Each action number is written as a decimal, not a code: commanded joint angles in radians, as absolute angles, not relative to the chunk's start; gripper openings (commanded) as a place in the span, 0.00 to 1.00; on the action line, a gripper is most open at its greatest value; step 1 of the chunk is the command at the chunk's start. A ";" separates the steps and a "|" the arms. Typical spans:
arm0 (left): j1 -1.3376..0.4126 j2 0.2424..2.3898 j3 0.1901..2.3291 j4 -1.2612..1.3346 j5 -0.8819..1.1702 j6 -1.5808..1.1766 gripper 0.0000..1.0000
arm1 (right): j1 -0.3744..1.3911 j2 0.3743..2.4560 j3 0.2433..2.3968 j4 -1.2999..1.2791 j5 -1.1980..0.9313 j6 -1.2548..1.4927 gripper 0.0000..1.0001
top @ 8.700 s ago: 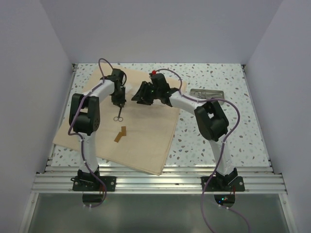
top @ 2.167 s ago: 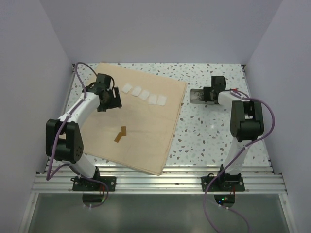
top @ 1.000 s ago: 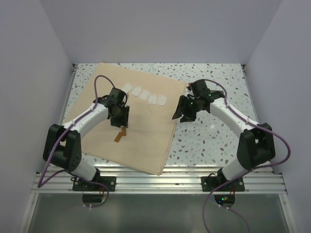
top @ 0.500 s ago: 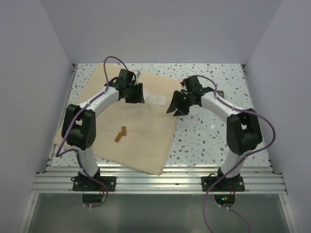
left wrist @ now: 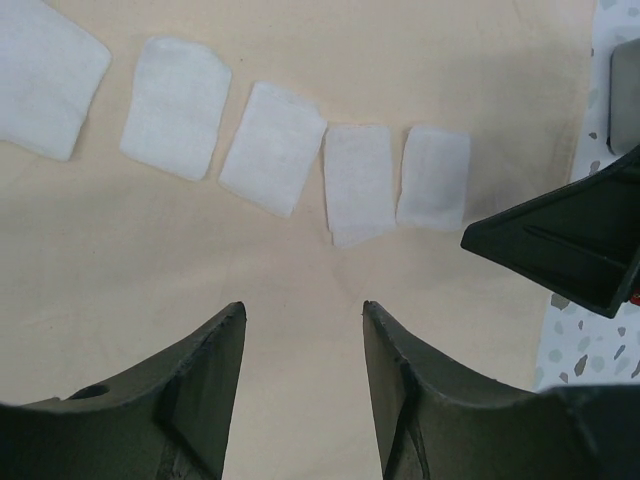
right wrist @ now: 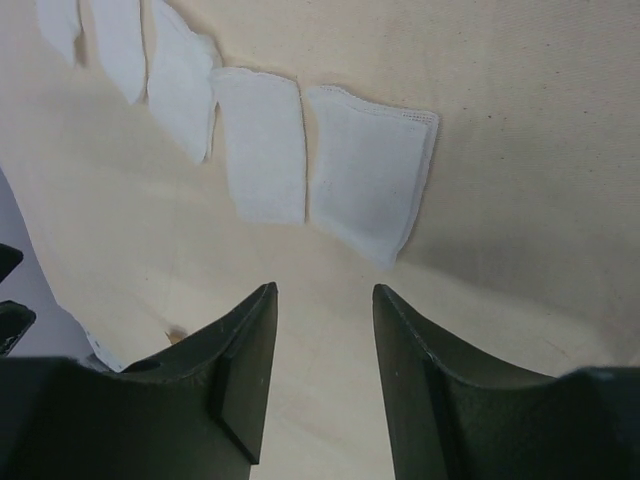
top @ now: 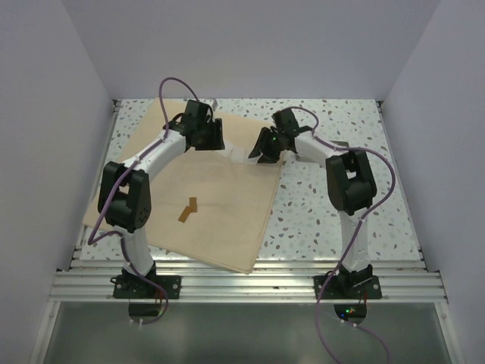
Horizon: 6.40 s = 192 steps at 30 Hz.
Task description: Prepare the surgical pack
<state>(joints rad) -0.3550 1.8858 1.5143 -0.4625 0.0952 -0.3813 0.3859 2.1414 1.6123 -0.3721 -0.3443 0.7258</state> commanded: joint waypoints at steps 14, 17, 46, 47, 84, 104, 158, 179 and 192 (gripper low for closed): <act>-0.359 1.861 1.528 -0.453 0.051 -0.337 0.55 | 0.382 2.224 1.637 -0.304 -0.267 0.761 0.45; -0.357 1.848 1.513 -0.454 0.046 -0.336 0.55 | 0.377 2.243 1.638 -0.272 -0.271 0.781 0.44; -0.327 1.871 1.531 -0.465 0.067 -0.368 0.56 | 0.365 2.195 1.732 -0.141 -0.500 0.862 0.00; -0.325 1.873 1.535 -0.468 0.067 -0.368 0.56 | 0.365 2.195 1.729 -0.118 -0.499 0.870 0.00; -0.307 1.873 1.516 -0.488 0.084 -0.353 0.56 | 0.402 2.304 1.655 -0.044 -0.425 0.896 0.00; -0.305 1.878 1.511 -0.480 0.106 -0.364 0.56 | 0.403 2.287 1.690 -0.216 -0.436 0.788 0.34; -0.288 1.861 1.497 -0.489 0.129 -0.359 0.56 | 0.081 1.885 1.560 -0.489 -0.261 0.392 0.00; -0.290 1.873 1.485 -0.482 0.150 -0.362 0.56 | 0.009 2.031 1.588 -0.440 -0.302 0.301 0.00; -0.288 1.873 1.482 -0.479 0.155 -0.371 0.56 | 0.003 2.102 1.606 -0.393 -0.359 0.377 0.00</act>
<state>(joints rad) -0.2981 1.8889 1.4891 -0.4934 0.1432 -0.3580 0.0055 2.0853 1.5784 -0.4278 -0.3328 0.3527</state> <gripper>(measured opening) 0.557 0.023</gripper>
